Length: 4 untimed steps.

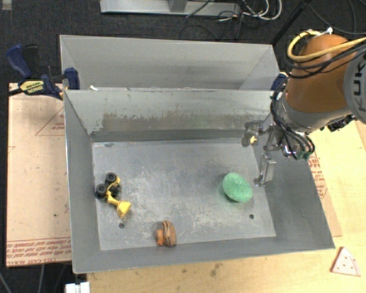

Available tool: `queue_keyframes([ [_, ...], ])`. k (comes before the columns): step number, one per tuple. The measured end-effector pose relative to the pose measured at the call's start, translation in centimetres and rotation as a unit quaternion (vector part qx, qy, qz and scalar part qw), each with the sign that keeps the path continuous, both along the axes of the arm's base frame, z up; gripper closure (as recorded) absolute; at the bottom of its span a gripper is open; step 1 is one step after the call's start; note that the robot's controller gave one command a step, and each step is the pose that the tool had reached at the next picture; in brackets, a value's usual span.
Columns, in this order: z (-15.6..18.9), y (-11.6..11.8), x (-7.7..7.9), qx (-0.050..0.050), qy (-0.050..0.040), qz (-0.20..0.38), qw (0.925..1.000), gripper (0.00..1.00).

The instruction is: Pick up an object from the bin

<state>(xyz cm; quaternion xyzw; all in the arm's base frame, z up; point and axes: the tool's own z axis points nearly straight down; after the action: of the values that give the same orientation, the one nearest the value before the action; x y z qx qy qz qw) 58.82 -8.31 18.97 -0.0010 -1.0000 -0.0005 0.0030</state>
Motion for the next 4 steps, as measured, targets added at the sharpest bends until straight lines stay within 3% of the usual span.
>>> queue_keyframes([
  [1, 0.5, 0.0, 0.1, 0.0, -0.0039, 0.001, 1.0, 0.0],
  [2, -4.1, 0.5, 0.1, -0.001, -0.0079, 0.013, 0.9999, 0.0],
  [3, -8.8, 0.4, -1.7, 0.0, -0.0039, 0.023, 0.9997, 0.0],
  [4, -11.7, -0.8, -3.9, 0.0, -0.0034, -0.028, 0.9996, 1.0],
])
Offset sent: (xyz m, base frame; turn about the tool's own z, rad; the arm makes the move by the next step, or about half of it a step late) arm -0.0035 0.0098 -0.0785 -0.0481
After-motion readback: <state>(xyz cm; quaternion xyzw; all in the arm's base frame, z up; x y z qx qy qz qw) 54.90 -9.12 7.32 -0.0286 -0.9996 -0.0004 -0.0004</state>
